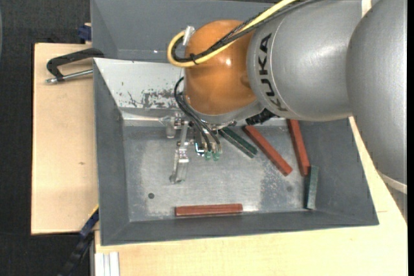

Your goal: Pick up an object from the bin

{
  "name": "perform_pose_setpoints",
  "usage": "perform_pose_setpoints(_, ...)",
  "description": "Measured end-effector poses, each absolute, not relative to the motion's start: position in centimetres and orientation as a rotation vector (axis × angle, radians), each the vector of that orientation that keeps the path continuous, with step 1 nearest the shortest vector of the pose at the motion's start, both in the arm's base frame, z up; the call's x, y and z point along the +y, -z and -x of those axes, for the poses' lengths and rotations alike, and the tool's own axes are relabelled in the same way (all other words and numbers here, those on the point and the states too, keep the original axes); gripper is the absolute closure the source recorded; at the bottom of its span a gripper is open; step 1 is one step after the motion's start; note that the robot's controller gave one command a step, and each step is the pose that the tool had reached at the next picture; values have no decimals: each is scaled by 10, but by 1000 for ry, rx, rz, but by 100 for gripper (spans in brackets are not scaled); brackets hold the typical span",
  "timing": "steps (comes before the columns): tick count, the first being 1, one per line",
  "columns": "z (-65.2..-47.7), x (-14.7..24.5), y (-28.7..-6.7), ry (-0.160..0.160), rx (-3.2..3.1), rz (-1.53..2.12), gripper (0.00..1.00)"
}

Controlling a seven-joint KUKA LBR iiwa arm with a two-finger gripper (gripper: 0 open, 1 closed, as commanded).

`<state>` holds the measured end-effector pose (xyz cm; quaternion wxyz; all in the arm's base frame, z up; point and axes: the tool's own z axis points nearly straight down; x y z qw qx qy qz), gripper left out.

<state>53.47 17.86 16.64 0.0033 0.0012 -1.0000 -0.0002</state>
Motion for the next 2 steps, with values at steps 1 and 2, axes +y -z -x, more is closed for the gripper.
perform_pose_setpoints(1, -537, 178, -171, 3, -3143, 0, 0)
perform_pose_setpoints(2, -566, 136, -132, 8, -3149, -49, 0)
